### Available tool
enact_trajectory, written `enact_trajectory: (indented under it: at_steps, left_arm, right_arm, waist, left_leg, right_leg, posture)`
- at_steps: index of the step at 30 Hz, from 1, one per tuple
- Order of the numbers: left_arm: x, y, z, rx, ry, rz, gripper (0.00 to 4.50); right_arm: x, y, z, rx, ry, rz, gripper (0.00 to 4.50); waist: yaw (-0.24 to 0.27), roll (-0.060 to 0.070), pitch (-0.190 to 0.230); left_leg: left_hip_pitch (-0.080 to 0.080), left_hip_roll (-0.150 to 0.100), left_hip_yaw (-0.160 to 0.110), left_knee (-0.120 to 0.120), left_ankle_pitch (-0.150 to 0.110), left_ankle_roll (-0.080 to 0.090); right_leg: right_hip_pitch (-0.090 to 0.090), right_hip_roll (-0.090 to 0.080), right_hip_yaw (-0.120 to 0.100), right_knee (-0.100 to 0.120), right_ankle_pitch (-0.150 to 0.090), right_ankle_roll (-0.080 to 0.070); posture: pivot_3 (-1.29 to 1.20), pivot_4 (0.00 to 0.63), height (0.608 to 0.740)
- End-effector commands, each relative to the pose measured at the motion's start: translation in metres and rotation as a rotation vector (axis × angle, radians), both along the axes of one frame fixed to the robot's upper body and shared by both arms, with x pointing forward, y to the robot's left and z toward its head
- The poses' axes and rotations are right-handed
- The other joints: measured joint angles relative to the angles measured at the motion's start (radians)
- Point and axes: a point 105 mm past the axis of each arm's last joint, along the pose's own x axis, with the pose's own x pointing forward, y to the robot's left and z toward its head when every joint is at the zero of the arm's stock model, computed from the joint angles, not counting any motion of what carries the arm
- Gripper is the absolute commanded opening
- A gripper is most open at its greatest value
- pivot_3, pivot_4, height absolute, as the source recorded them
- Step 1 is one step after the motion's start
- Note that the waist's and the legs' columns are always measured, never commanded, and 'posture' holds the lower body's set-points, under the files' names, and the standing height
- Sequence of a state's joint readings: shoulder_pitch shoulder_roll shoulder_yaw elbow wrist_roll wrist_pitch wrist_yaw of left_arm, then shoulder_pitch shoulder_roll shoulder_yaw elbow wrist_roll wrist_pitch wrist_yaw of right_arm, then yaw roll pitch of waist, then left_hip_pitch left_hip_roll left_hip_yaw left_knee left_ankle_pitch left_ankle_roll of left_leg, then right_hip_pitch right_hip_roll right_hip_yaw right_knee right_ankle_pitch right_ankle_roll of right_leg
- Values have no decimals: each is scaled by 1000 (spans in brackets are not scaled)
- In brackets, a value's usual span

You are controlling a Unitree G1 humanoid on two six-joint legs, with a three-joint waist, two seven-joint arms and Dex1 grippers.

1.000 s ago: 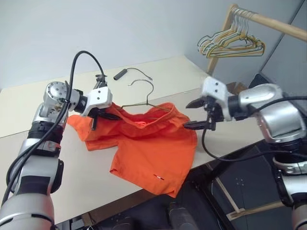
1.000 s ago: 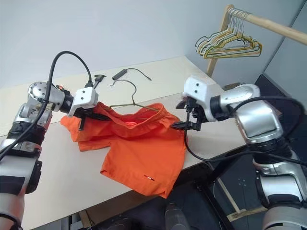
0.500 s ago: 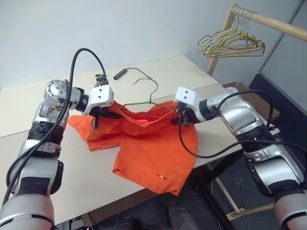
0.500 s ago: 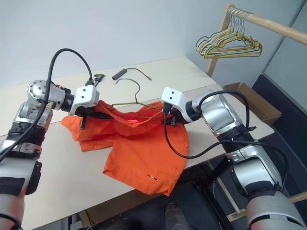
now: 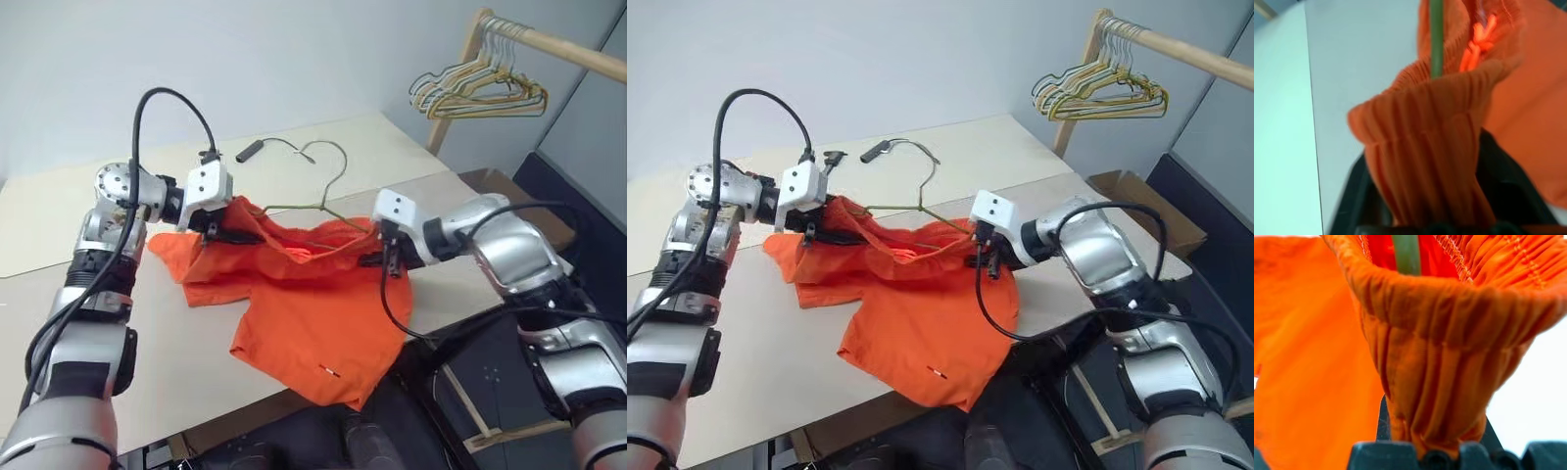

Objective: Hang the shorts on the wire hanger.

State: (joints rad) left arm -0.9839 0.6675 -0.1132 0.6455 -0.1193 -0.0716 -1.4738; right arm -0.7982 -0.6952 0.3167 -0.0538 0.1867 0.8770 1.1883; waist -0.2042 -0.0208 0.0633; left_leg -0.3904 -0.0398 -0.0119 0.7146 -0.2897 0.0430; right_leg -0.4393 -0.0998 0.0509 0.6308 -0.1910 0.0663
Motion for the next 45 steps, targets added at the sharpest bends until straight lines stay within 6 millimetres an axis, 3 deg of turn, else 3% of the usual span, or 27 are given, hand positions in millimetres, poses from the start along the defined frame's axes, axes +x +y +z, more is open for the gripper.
enact_trajectory:
  at_steps: [1, 4, 7, 12, 16, 22, 27, 34, 40, 45]
  left_arm:
    - [7, 3, 44, -186, -99, 64, 3682]
    - [10, 3, 58, -314, -140, 107, 4466]
    - [8, 3, 69, -423, -120, 122, 4466]
    - [-23, -12, 79, -570, -1, 1, 4466]
    - [-50, -31, 89, -727, 74, -57, 4466]
    - [-80, -47, 104, -826, 88, -106, 4466]
    - [-84, -49, 100, -821, 89, -81, 4466]
    - [-83, -48, 99, -794, 84, -72, 4466]
    - [-83, -50, 97, -779, 86, -75, 4466]
    - [-83, -50, 96, -774, 89, -69, 4466]
  right_arm:
    - [-15, -17, 5, 64, 35, -87, 0]
    - [-26, -37, 1, 125, 83, -230, 0]
    - [-34, -53, 0, 184, 104, -360, 0]
    - [-42, -86, -1, 268, 147, -651, 0]
    - [-43, -130, -2, 292, 118, -955, 0]
    - [-43, -174, 3, 344, 87, -1190, 0]
    - [-34, -210, 24, 442, 105, -1333, 0]
    - [-24, -262, 51, 538, 163, -1649, 0]
    - [-24, -283, 74, 597, 210, -1788, 0]
    - [-28, -297, 81, 624, 252, -1918, 0]
  waist:
    - [1, 0, 0]
    - [0, 0, 0]
    - [-1, 0, 0]
    - [-6, 0, 0]
    - [-3, 0, 0]
    - [-6, 1, 0]
    - [-23, 8, 3]
    - [-45, 9, 4]
    - [-56, 10, 4]
    - [-58, 10, 5]
  left_leg:
    - [0, 0, 0, 0, 0, 0]
    - [0, 0, 0, 0, 0, 0]
    - [0, 0, -1, 0, 0, 0]
    - [1, 1, 0, -1, 0, 0]
    - [1, 2, -1, 0, 0, 0]
    - [3, 1, 1, -1, 0, 0]
    - [21, 2, 7, -4, -1, 2]
    - [23, 4, 14, -5, -2, 3]
    - [21, 4, 17, -5, -4, 6]
    - [21, 4, 20, -5, -5, 9]
  right_leg:
    - [0, 0, 0, 0, 0, 0]
    - [0, 0, 0, 0, 0, 0]
    - [1, -1, 0, 0, 0, 0]
    - [1, -1, 1, 0, 0, 0]
    - [1, -2, 2, -1, 0, 0]
    - [2, -2, 3, -3, 0, 0]
    - [20, 0, 8, -7, -1, 1]
    - [23, 6, 13, -12, -2, 2]
    - [23, 8, 16, -19, 1, 5]
    - [23, 8, 19, -22, 1, 7]
  posture:
    - [-194, 19, 740]
    - [-207, 26, 740]
    - [-222, 30, 740]
    - [-255, 46, 740]
    - [-272, 58, 740]
    - [-279, 65, 740]
    - [-276, 66, 740]
    - [-275, 68, 740]
    - [-276, 70, 740]
    - [-271, 67, 740]
